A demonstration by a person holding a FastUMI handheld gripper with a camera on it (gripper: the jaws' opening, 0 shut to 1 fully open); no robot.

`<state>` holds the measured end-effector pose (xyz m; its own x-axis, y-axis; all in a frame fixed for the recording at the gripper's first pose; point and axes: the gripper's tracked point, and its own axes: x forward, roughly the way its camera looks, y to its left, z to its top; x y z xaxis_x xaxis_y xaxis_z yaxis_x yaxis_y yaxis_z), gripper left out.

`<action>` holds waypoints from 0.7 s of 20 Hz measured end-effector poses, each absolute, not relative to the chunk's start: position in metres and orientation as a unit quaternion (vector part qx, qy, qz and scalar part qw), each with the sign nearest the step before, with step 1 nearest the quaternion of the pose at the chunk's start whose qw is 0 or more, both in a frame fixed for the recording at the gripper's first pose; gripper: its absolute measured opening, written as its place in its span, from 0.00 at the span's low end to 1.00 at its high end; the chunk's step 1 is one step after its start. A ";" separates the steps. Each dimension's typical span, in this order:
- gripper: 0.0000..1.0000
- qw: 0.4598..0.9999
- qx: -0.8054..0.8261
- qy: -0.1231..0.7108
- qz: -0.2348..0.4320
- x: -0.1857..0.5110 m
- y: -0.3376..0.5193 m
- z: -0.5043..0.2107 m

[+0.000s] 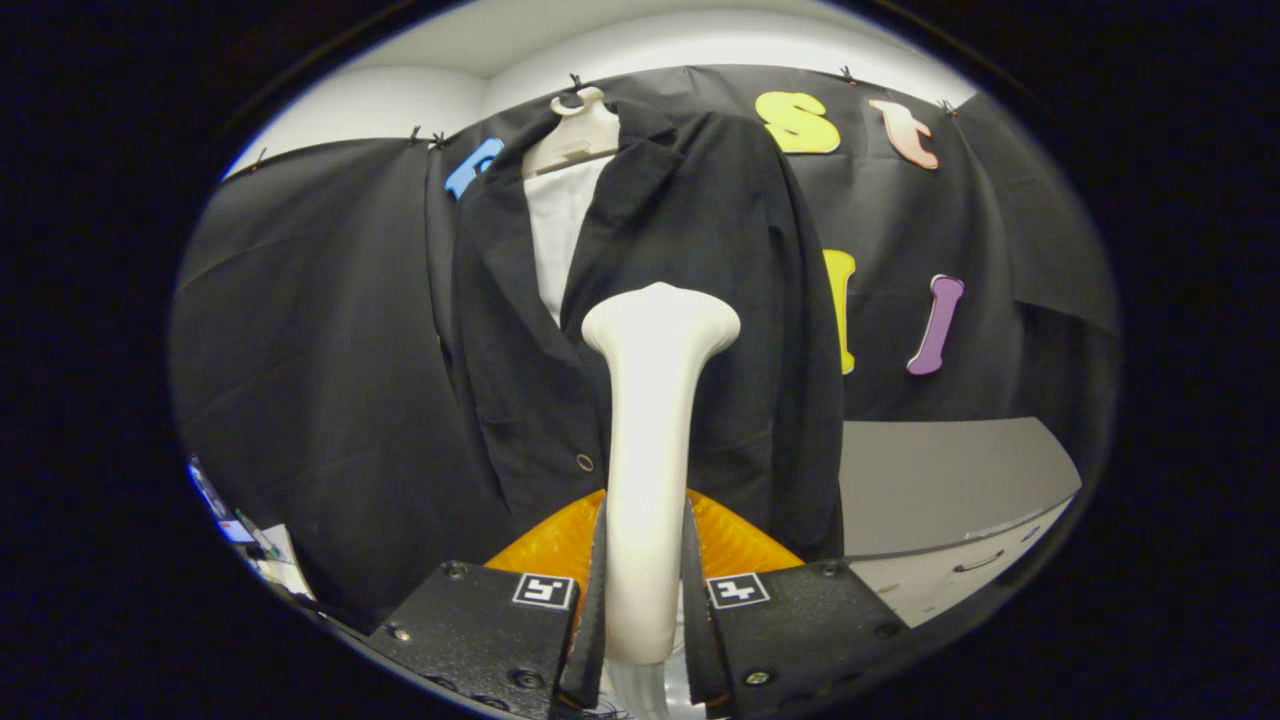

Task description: Iron the clothes twice with a garment steamer, once on the left side and once on the right side.

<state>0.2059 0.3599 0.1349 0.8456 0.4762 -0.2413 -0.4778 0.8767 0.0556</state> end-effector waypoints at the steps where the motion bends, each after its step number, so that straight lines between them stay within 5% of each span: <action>1: 0.35 0.960 -0.005 0.130 0.248 0.205 0.359 0.128; 14: 0.35 0.950 -0.026 0.194 0.244 0.183 0.353 0.045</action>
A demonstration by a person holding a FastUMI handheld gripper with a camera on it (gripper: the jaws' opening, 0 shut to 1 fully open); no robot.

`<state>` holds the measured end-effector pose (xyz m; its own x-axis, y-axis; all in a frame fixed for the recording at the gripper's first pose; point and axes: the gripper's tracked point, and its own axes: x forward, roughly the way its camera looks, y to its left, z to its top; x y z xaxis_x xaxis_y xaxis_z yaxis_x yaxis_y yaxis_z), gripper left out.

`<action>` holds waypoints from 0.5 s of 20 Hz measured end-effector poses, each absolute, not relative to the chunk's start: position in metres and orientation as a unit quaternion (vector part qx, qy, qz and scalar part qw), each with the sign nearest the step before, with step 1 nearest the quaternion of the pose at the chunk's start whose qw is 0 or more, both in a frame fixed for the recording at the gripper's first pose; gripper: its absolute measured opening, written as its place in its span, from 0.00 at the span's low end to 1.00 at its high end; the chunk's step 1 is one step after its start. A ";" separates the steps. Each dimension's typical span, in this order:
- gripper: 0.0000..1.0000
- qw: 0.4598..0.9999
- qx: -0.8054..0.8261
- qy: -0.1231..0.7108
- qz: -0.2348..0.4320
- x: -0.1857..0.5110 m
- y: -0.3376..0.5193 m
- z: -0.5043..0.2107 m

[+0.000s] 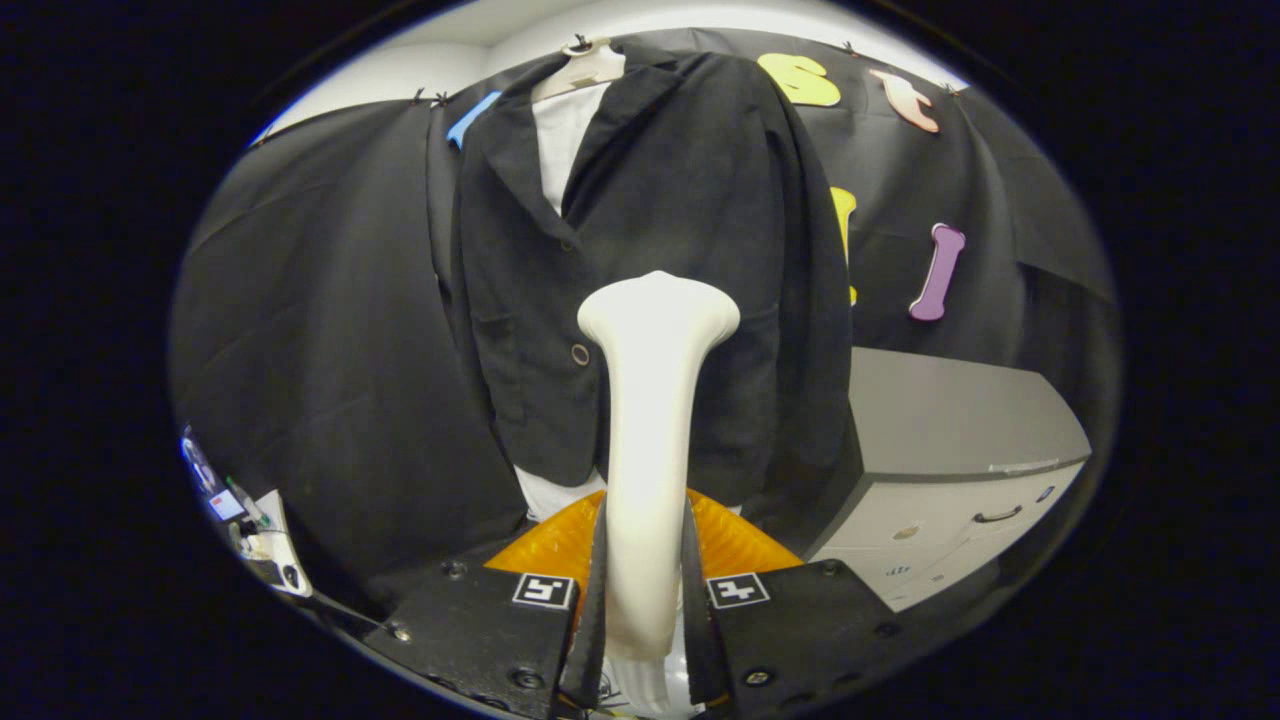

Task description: Iron the clothes twice with a garment steamer, once on the left side and once on the right side.

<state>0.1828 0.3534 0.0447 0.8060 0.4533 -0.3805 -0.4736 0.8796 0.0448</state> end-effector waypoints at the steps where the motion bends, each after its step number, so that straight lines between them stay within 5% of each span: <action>1: 0.35 0.949 -0.028 0.199 0.244 0.182 0.354 0.038; 10: 0.35 0.938 -0.032 0.254 0.234 0.186 0.351 -0.028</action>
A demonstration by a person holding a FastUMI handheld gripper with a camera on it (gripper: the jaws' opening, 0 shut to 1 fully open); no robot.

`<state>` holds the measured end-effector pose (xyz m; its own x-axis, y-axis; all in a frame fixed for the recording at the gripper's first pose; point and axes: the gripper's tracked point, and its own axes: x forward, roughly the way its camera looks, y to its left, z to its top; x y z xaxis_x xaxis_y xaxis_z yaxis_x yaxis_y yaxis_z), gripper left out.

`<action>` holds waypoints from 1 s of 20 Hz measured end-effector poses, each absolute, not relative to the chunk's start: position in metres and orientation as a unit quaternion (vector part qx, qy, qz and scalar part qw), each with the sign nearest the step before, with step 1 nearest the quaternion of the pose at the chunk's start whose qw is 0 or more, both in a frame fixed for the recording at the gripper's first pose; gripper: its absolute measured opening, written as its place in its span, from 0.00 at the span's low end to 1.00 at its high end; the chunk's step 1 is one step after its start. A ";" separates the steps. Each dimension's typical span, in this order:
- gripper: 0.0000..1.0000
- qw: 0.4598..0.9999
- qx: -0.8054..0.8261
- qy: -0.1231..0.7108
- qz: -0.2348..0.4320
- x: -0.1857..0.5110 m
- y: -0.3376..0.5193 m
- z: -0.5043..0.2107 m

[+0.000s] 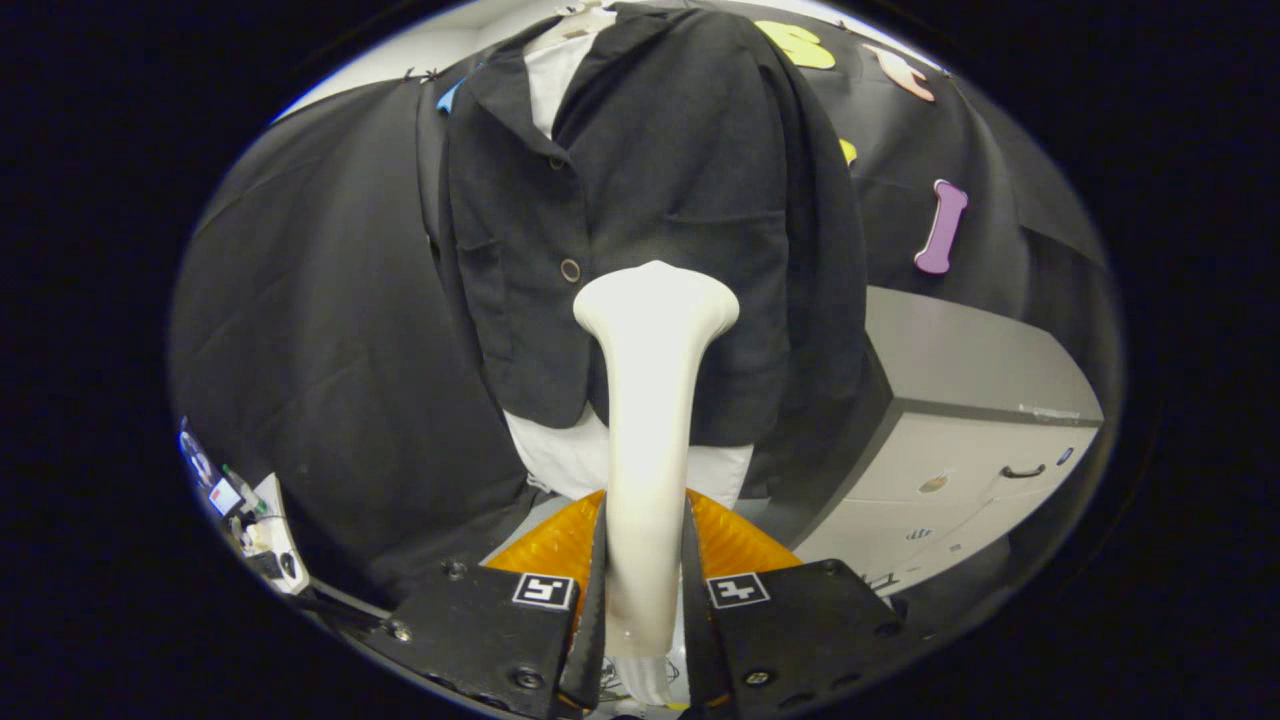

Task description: Iron the clothes twice with a garment steamer, once on the left side and once on the right side.

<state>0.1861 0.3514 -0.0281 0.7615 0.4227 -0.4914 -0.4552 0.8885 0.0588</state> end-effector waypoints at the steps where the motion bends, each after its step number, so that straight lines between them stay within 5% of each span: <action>1: 0.35 0.937 -0.033 0.260 0.233 0.186 0.353 -0.031; 11: 0.35 0.935 -0.036 0.264 0.235 0.184 0.354 -0.030; 20: 0.35 0.941 -0.036 0.181 0.285 0.143 0.396 0.077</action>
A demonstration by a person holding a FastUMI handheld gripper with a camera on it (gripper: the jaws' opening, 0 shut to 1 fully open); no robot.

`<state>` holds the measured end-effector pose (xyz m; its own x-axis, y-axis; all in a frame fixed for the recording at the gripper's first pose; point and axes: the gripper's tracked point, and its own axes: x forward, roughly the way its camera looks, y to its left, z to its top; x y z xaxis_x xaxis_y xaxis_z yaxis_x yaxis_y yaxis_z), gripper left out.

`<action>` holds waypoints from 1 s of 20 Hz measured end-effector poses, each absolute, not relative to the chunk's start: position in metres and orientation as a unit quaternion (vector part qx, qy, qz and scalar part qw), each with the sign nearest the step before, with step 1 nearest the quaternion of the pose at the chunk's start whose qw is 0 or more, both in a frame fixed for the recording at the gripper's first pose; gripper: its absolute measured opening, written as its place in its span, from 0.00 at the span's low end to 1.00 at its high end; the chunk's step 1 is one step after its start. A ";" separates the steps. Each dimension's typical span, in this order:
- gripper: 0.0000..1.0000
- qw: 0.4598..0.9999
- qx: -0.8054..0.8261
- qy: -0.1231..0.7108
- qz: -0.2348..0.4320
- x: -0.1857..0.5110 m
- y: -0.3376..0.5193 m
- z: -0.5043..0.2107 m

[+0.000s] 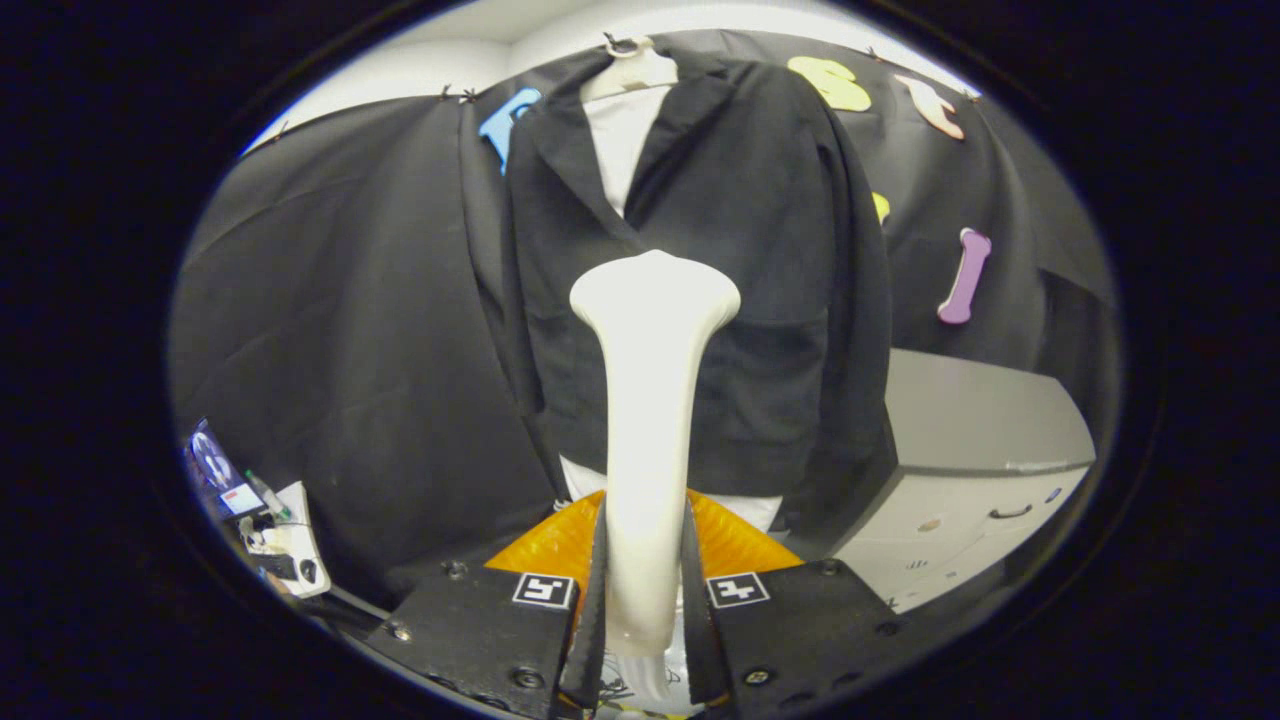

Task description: Iron the clothes twice with a garment steamer, once on the left side and once on the right side.

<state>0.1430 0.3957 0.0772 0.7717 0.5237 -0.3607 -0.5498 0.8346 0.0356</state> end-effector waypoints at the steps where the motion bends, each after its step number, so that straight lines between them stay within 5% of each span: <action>1: 0.35 0.941 -0.037 0.170 0.292 0.139 0.404 0.089; 12: 0.35 0.925 -0.060 0.085 0.366 0.106 0.508 0.185; 20: 0.35 0.930 -0.053 0.048 0.360 0.147 0.557 0.239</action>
